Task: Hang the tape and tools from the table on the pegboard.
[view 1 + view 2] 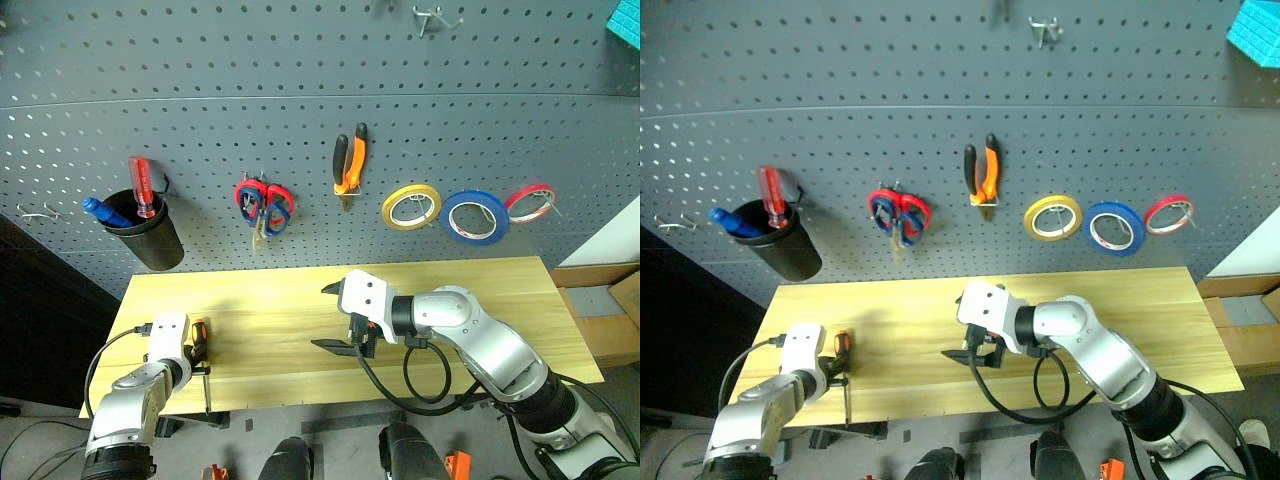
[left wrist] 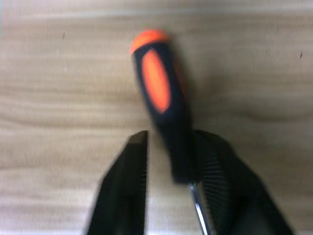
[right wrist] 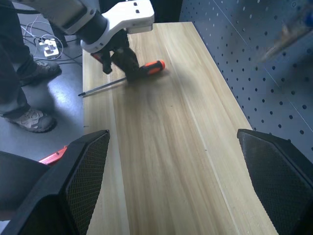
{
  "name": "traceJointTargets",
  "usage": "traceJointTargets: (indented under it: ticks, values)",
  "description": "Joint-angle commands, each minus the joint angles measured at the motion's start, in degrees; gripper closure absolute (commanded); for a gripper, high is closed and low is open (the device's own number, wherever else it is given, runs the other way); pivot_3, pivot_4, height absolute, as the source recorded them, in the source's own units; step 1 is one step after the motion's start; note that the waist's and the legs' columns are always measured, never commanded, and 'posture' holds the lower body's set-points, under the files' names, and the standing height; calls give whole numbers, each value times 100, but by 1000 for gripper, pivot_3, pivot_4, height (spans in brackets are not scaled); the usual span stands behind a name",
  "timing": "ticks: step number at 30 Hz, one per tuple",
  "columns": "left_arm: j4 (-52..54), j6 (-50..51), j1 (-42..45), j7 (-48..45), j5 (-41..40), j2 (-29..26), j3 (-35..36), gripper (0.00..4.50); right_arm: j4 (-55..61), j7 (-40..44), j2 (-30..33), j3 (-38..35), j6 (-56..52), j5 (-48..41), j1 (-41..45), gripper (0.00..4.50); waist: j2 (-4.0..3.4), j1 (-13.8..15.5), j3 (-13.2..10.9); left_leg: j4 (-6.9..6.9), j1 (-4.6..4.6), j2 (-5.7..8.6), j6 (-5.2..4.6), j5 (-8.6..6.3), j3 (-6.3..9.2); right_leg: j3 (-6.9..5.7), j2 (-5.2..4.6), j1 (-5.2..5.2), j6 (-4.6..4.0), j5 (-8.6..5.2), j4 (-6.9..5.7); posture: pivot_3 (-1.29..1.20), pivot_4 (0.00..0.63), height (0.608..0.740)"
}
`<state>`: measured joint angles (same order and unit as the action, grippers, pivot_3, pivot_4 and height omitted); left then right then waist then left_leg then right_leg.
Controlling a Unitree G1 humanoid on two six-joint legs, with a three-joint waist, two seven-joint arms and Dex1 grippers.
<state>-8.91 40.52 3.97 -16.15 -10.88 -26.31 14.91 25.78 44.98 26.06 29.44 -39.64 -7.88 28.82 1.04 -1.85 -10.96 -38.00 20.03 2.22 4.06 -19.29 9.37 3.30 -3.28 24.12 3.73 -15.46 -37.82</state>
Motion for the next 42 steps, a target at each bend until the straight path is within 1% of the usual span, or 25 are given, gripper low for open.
traceJointTargets:
  ticks: [1, 6, 8, 11, 14, 16, 19, 22, 24, 26, 29, 30, 31, 33, 36, 40, 42]
  values:
    - [-38, -113, 19, -39, 58, -111, 13, 3941, 154, 27, 38, -77, 28, -9, 11, 0, 0, 0, 0, 0, 0, 0, 0, 0, 0, 0, 0, 0, 0, 0, 0, -39, 207, 740]
    - [-121, -239, 2, -5, 44, -84, 95, 3942, 142, 38, 88, -80, 65, -5, -23, 0, 0, 0, 0, 0, 0, 0, 0, 0, 0, 0, 0, 0, 0, 0, -1, -44, 201, 740]
    - [-38, -351, -7, 20, -75, 13, 234, 3942, 139, 42, 110, -78, 88, 4, -46, 0, 0, 0, 0, 0, 0, 0, 0, 0, 0, 0, 0, 0, 0, 0, -1, -43, 199, 740]
    - [364, -561, -120, 62, -337, 254, 512, 3943, 144, 38, 139, -78, 114, 17, -78, 0, 0, 1, 0, 0, 0, 0, 0, 0, 1, 0, -1, 0, 0, 0, 0, -45, 198, 740]
    - [1059, -920, -514, 115, -411, 470, 625, 3952, 161, 33, 167, -111, 123, 9, -116, 0, 1, -2, 1, 1, 3, 0, 0, 0, 0, 5, -20, 2, 0, 0, 7, -42, 198, 740]
    - [1416, -1011, -825, 148, -390, 564, 600, 3958, 155, 37, 187, -145, 131, -11, -139, 0, 3, -9, 2, 3, 5, -2, 1, -1, -2, 7, -22, 5, 0, 0, 11, -34, 198, 740]
    - [1632, -995, -1165, 186, -314, 630, 481, 3959, 94, 57, 211, -159, 182, -17, -144, 0, 2, 3, 1, 6, 5, -2, 1, -1, -3, 7, -23, 5, 0, 0, 13, -16, 197, 740]
    - [1566, -846, -1187, 251, -262, 652, 315, 3960, 8, 85, 199, -141, 234, -2, -112, 0, 2, 8, 1, 3, 3, 1, 0, -1, -4, 6, -19, 1, 0, 0, 9, -16, 197, 740]
    - [1490, -779, -1088, 263, -197, 629, 160, 3234, -30, 104, 198, -137, 258, 7, -88, 0, 3, 25, 1, 1, 3, 4, -1, -1, -9, -1, -5, -1, 1, 0, 6, -11, 198, 740]
    - [1345, -730, -955, 242, -166, 613, 41, 2758, -56, 116, 198, -134, 276, 22, -78, 0, 3, 39, 1, -1, 4, 4, -1, -1, -5, -17, -5, -6, 0, 0, 5, -11, 198, 740]
    - [1035, -698, -657, 218, -136, 607, -78, 1795, -60, 120, 209, -133, 265, 50, -77, 0, 3, 29, 1, -1, 5, 2, 1, 0, -2, -26, -4, -7, -1, 1, 4, -27, 202, 740]
    - [949, -691, -556, 239, -141, 614, -69, 1549, -46, 119, 220, -141, 251, 53, -84, 0, 3, 24, 1, 0, 5, 3, 1, 0, -3, -26, -4, -7, -1, 1, 3, -27, 202, 740]
    - [880, -694, -472, 291, -147, 630, -32, 1185, -30, 117, 232, -153, 236, 54, -94, 0, 3, 19, 1, 0, 6, 3, 1, 0, -3, -26, -4, -6, -1, 1, 3, -27, 202, 740]
    - [846, -657, -383, 375, -229, 676, 89, 612, 3, 107, 248, -180, 201, 49, -119, 0, 3, 1, 1, -1, 6, 2, 1, 0, -3, -27, -5, -5, -1, 1, 5, -42, 206, 740]
    - [947, -521, -365, 570, -327, 758, 279, 612, 53, 85, 271, -205, 159, 40, -160, 0, 3, -20, 1, 1, 7, 0, 1, 0, -2, -22, -7, 0, -1, 1, 9, -45, 207, 740]
    - [1340, -189, -472, 918, -528, 1014, 595, 612, 81, 61, 278, -227, 130, 34, -194, 0, 3, -5, 1, 3, 9, 0, 1, 0, -1, -24, -10, 2, -1, 1, 12, -42, 208, 740]
    - [1657, -290, -536, 1042, -599, 1152, 710, 256, 85, 52, 272, -230, 128, 35, -202, 0, 5, 2, 0, 1, 10, 1, 1, 0, -1, -25, -11, 1, -1, 1, 12, -42, 208, 740]
